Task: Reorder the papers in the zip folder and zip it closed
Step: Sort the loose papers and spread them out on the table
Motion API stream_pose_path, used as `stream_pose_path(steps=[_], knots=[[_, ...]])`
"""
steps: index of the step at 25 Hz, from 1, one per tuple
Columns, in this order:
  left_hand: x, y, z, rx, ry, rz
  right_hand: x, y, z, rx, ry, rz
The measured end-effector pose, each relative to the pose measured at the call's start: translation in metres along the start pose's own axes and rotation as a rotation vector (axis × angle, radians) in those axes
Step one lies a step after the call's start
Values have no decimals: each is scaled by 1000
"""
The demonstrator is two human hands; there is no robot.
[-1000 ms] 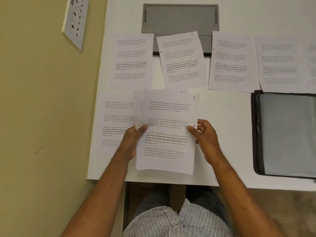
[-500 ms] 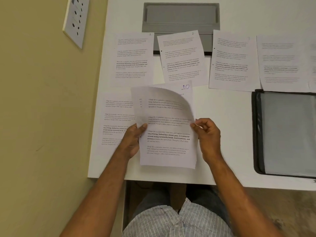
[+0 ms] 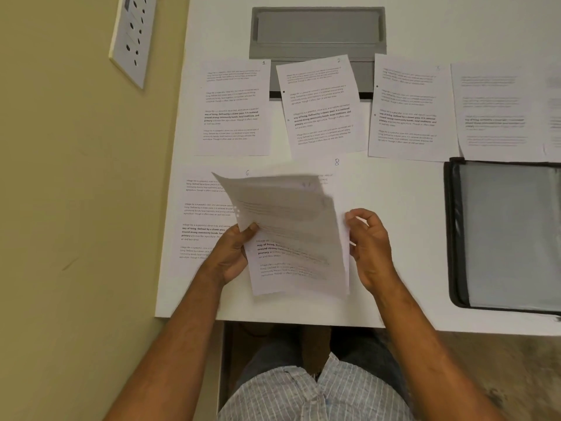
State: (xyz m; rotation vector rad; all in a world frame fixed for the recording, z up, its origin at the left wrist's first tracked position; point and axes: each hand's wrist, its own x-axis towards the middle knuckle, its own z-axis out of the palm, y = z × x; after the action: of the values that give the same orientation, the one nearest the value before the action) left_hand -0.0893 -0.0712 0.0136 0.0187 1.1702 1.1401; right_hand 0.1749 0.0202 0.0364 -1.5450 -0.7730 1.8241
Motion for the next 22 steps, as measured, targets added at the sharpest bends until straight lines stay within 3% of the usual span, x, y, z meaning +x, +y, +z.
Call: stream_pose_path(steps=[4, 8, 10, 22], knots=[[-8, 4, 10, 103, -30, -10, 3, 10, -7, -196, 10, -71], [0, 3, 2, 81, 48, 32, 25, 36, -42, -392, 341, -157], [4, 1, -9, 109, 115, 83, 35, 46, -61, -442, 409, -125], [-1, -10, -32, 55, 269, 54, 41, 52, -67, -540, 459, -69]])
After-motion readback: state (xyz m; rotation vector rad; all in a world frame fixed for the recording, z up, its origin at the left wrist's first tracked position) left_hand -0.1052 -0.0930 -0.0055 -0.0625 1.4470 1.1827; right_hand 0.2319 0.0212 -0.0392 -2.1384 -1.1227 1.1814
